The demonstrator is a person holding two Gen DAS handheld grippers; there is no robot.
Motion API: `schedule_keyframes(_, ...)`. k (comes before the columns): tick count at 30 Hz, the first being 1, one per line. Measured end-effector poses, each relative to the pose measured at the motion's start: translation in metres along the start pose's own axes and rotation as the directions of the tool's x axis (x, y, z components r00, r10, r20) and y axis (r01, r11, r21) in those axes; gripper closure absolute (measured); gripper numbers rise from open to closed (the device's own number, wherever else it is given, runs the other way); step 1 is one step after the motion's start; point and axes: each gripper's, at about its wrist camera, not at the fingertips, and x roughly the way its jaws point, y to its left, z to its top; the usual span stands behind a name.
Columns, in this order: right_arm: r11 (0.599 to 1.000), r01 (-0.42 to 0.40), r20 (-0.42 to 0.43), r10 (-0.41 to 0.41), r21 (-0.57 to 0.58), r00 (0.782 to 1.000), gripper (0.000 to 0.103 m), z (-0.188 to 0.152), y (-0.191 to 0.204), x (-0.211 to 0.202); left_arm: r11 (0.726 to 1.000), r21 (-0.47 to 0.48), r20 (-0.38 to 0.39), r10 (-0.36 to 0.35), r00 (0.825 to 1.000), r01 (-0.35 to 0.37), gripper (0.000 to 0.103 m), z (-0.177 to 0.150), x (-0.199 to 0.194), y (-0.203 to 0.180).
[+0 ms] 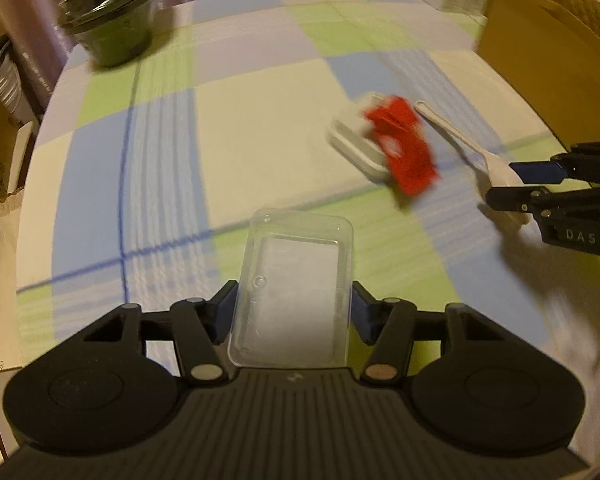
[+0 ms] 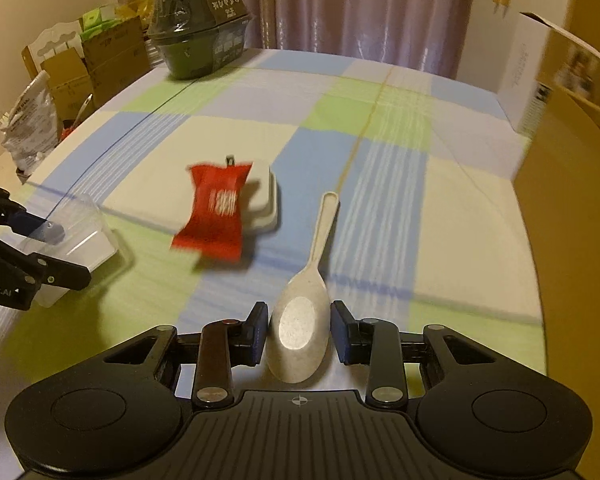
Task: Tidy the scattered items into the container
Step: 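Grasp the clear plastic container with the left tool while the right tool grasps the white spoon, then lift the clear container and white spoon and carry them to the cardboard box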
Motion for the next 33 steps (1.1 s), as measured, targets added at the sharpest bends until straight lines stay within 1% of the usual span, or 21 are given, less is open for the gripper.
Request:
schedule_keyframes(3,1.0,0.006,-0.015,-0.005,0.018,1.0,0.067,-0.026,-0.002,-0.026,0.999,0.014,-0.014,-0.033,0.999,0.033,0.05,-0.013,-0.013,-0.02)
schedule_keyframes(8,0.999,0.03,-0.041,-0.029,0.022,0.999,0.067,-0.07,-0.002,-0.062,0.994,0.081,-0.029,-0.076,0.997,0.078,0.05,-0.03,-0.028,-0.062)
schedule_keyframes(10,0.998,0.043,-0.047,-0.042,0.037,0.998,0.067,-0.083,-0.004,-0.072,0.991,0.099,-0.033,-0.086,0.996,0.089,0.05,-0.034,-0.031,-0.077)
schedule_keyframes(12,0.997,0.049,-0.054,-0.046,0.059,0.997,0.067,-0.092,-0.007,-0.079,0.99,0.096,-0.034,-0.098,0.995,0.101,0.05,-0.037,-0.032,-0.086)
schedule_keyframes(15,0.997,0.052,-0.056,-0.049,0.06,0.997,0.067,-0.097,-0.008,-0.086,0.988,0.118,-0.043,-0.095,0.995,0.1,0.05,-0.041,-0.03,-0.101)
schedule_keyframes(18,0.997,0.053,-0.057,-0.049,0.063,0.997,0.067,-0.101,-0.008,-0.087,0.987,0.117,-0.053,-0.101,0.993,0.107,0.05,-0.043,-0.027,-0.108)
schedule_keyframes(23,0.996,0.05,-0.058,-0.045,0.08,0.997,0.067,-0.105,-0.012,-0.084,0.991,0.098,-0.058,-0.09,0.994,0.096,0.05,-0.045,-0.023,-0.112)
schedule_keyframes(33,0.993,0.034,-0.057,-0.027,0.111,0.998,0.067,-0.109,-0.016,-0.08,0.989,0.121,-0.108,-0.077,0.991,0.09,0.049,-0.044,-0.01,-0.118)
